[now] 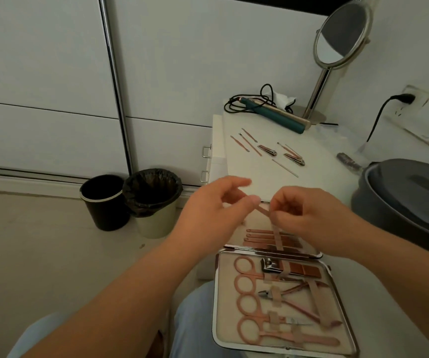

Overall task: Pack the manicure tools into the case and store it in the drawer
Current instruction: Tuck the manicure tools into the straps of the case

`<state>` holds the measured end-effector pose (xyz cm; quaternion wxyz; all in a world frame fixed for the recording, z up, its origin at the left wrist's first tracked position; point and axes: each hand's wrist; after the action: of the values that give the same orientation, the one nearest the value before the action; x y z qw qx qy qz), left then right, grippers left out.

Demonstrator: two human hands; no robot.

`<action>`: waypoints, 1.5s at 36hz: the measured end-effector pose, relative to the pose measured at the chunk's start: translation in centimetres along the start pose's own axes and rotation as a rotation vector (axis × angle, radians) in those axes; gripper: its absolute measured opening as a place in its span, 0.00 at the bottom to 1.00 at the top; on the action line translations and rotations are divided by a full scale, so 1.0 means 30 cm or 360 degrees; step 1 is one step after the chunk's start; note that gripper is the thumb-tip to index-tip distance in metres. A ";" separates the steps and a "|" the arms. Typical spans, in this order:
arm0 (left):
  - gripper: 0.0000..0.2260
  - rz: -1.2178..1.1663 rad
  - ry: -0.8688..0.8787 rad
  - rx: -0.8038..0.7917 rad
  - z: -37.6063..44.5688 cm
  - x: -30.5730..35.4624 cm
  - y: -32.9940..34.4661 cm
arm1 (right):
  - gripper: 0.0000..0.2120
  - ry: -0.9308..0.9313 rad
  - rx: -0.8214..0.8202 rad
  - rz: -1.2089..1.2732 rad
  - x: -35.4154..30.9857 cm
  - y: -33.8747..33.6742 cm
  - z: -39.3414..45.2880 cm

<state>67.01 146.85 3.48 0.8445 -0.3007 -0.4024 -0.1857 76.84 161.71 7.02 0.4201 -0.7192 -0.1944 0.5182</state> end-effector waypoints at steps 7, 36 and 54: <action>0.07 0.0186 0.0149 -0.0044 -0.011 0.033 0.012 | 0.03 -0.0001 0.0053 0.0258 0.013 -0.009 -0.059; 0.06 0.0696 0.0138 -0.0469 0.029 -0.005 0.073 | 0.07 0.0388 0.0600 0.0297 0.224 -0.011 -0.153; 0.03 0.0654 0.0097 -0.0519 0.041 -0.038 0.069 | 0.04 0.0514 0.0512 0.0371 0.242 -0.021 -0.115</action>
<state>66.77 149.30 2.44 0.8165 -0.5026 -0.2719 -0.0817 82.89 165.87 3.69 0.4922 -0.7341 0.0445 0.4657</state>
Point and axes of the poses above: each hand's wrist, its own z-axis towards the middle knuckle, its own y-axis out of the palm, x = y × z, and after that the axes turned 13 degrees about y, right-handed
